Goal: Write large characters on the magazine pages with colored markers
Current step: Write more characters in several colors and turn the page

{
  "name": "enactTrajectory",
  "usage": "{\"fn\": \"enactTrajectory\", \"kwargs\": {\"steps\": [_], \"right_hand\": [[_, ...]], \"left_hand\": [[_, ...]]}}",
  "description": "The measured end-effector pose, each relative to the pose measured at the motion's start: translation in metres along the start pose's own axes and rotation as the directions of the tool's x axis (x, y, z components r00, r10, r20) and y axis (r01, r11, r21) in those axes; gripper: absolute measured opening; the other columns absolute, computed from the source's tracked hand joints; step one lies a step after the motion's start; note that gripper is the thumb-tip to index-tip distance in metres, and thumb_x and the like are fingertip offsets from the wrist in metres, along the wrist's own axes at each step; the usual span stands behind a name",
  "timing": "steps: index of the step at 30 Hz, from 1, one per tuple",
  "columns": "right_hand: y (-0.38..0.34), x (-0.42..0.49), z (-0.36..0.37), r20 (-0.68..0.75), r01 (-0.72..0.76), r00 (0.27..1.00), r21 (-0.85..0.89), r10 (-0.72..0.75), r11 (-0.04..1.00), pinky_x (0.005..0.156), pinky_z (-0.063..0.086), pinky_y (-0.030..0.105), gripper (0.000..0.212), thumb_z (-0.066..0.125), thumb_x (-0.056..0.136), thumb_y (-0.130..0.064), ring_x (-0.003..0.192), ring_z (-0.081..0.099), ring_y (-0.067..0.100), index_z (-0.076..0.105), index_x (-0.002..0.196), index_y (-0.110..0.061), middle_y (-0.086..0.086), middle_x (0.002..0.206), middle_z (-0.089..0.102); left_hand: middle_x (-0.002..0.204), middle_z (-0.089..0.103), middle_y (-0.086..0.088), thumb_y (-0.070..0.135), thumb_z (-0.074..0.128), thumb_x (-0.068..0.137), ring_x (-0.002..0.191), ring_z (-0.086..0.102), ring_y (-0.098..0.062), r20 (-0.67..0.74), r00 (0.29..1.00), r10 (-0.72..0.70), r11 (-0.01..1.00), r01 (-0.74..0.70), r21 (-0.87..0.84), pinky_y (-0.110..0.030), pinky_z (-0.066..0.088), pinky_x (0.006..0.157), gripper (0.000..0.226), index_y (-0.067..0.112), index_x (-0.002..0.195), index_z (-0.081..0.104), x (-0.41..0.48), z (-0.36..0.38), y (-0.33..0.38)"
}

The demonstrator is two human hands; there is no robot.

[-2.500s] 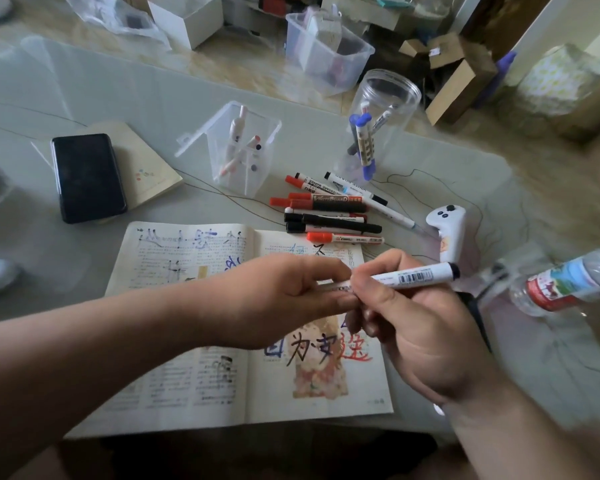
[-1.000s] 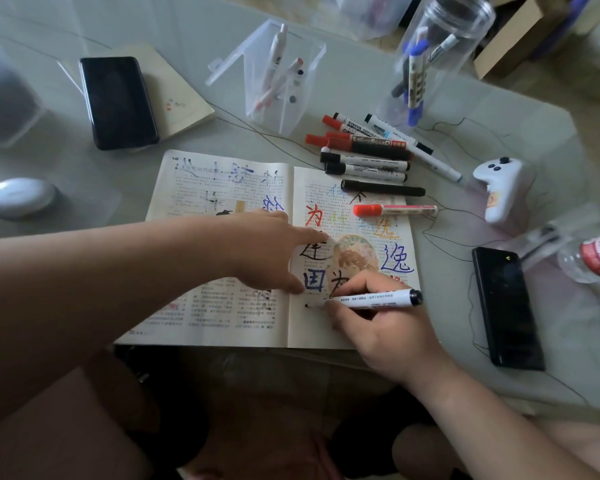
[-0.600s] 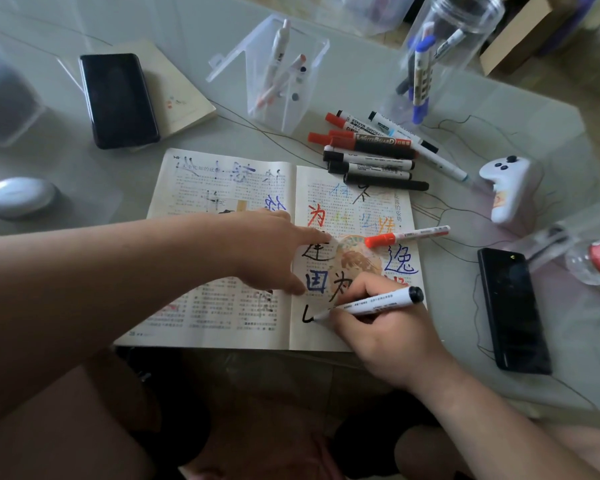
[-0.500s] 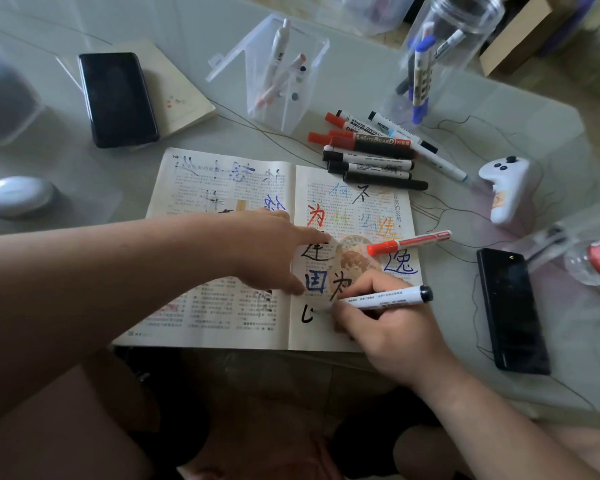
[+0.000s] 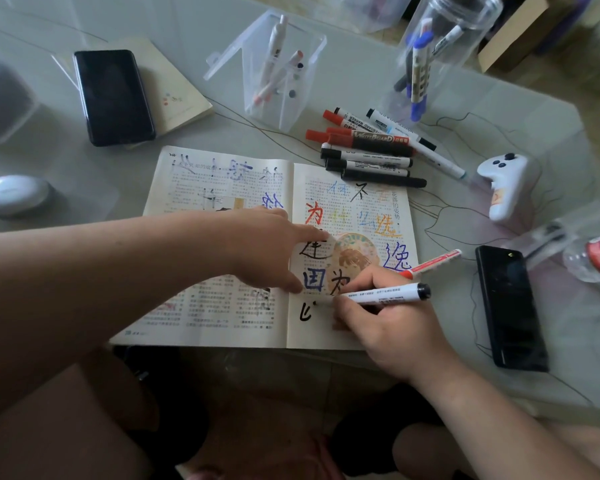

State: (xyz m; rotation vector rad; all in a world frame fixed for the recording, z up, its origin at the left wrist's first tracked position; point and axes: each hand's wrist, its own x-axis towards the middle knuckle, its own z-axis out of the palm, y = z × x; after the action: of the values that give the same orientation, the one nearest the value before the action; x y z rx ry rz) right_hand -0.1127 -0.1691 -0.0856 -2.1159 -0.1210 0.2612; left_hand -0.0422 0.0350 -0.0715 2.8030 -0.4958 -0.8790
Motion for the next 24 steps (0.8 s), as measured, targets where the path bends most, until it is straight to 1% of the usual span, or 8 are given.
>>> {"fn": "enactTrajectory", "kwargs": {"steps": [3, 5, 8, 11, 13, 17, 20, 24], "right_hand": [[-0.0002, 0.0016, -0.0016, 0.067, 0.003, 0.998, -0.032, 0.000, 0.999, 0.053, 0.045, 0.022, 0.024, 0.079, 0.079, -0.006, 0.057, 0.058, 0.007, 0.062, 0.066, -0.016, -0.003, 0.062, 0.065], [0.0008, 0.0035, -0.0024, 0.090, -0.021, 0.996, -0.052, 0.025, 0.998, 0.050, 0.039, 0.019, 0.030, 0.078, 0.077, -0.002, 0.052, 0.052, 0.004, 0.059, 0.061, -0.019, -0.007, 0.055, 0.059], [0.0016, 0.0065, -0.0036, 0.065, -0.035, 0.997, -0.056, 0.038, 0.998, 0.051, 0.046, 0.030, 0.018, 0.073, 0.071, -0.016, 0.055, 0.059, 0.013, 0.058, 0.063, -0.016, -0.003, 0.057, 0.064], [0.0041, 0.0069, -0.0054, 0.026, -0.068, 0.997, 0.034, 0.067, 0.997, 0.062, 0.056, 0.049, 0.011, 0.069, 0.070, -0.023, 0.066, 0.069, 0.027, 0.061, 0.070, -0.014, 0.007, 0.065, 0.070], [0.0058, 0.0055, -0.0052, 0.025, -0.060, 0.998, 0.066, 0.058, 0.996, 0.066, 0.057, 0.053, 0.010, 0.070, 0.074, -0.025, 0.068, 0.071, 0.029, 0.062, 0.073, -0.017, 0.006, 0.067, 0.072], [0.0050, 0.0028, -0.0028, 0.024, -0.008, 1.000, -0.020, 0.008, 1.000, 0.060, 0.054, 0.044, 0.018, 0.076, 0.080, -0.017, 0.064, 0.068, 0.022, 0.061, 0.070, -0.015, 0.002, 0.066, 0.070], [0.0027, 0.0041, -0.0047, 0.084, 0.001, 0.996, -0.049, 0.003, 0.999, 0.058, 0.051, 0.040, 0.016, 0.075, 0.076, -0.023, 0.063, 0.064, 0.017, 0.063, 0.070, -0.015, 0.000, 0.067, 0.069], [0.0007, 0.0066, -0.0100, 0.129, -0.094, 0.989, 0.149, 0.075, 0.984, 0.058, 0.054, 0.037, 0.011, 0.072, 0.073, -0.023, 0.062, 0.067, 0.020, 0.065, 0.072, -0.015, 0.011, 0.067, 0.070]], "left_hand": [[0.132, 0.045, -0.001, 0.065, 0.064, 0.085, 0.106, 0.042, -0.018, 0.005, 1.000, -0.001, 1.000, 0.001, -0.009, -0.032, 0.036, 0.080, 0.087, 0.057, 0.153, 0.010, -0.0002, 0.0000, -0.0008], [0.132, 0.045, -0.001, 0.066, 0.064, 0.085, 0.105, 0.040, -0.017, 0.011, 1.000, 0.000, 1.000, 0.001, -0.013, -0.032, 0.035, 0.081, 0.087, 0.057, 0.153, 0.010, -0.0005, -0.0001, -0.0007], [0.133, 0.044, -0.001, 0.066, 0.063, 0.085, 0.103, 0.038, -0.016, 0.012, 1.000, -0.003, 1.000, 0.003, -0.014, -0.032, 0.036, 0.081, 0.087, 0.058, 0.152, 0.009, -0.0003, -0.0002, -0.0004], [0.133, 0.044, -0.001, 0.067, 0.063, 0.085, 0.101, 0.035, -0.015, 0.013, 1.000, -0.002, 1.000, 0.002, -0.010, -0.032, 0.036, 0.080, 0.087, 0.058, 0.152, 0.009, -0.0004, -0.0002, -0.0007], [0.131, 0.045, -0.001, 0.067, 0.063, 0.085, 0.101, 0.035, -0.015, 0.013, 1.000, 0.000, 1.000, 0.000, -0.006, -0.032, 0.036, 0.081, 0.087, 0.057, 0.152, 0.009, -0.0002, -0.0001, -0.0009], [0.132, 0.045, -0.001, 0.068, 0.063, 0.085, 0.104, 0.039, -0.016, 0.013, 1.000, 0.002, 1.000, -0.002, 0.002, -0.032, 0.036, 0.081, 0.087, 0.057, 0.152, 0.009, 0.0002, 0.0002, -0.0005], [0.133, 0.045, -0.001, 0.067, 0.064, 0.084, 0.116, 0.047, -0.022, 0.021, 1.000, -0.005, 1.000, 0.005, -0.002, -0.033, 0.037, 0.081, 0.087, 0.058, 0.152, 0.010, -0.0015, -0.0009, -0.0002], [0.133, 0.046, -0.001, 0.069, 0.063, 0.083, 0.110, 0.047, -0.020, 0.026, 1.000, -0.010, 1.000, 0.010, 0.013, -0.033, 0.039, 0.079, 0.087, 0.059, 0.151, 0.009, -0.0041, -0.0016, 0.0006]]}}
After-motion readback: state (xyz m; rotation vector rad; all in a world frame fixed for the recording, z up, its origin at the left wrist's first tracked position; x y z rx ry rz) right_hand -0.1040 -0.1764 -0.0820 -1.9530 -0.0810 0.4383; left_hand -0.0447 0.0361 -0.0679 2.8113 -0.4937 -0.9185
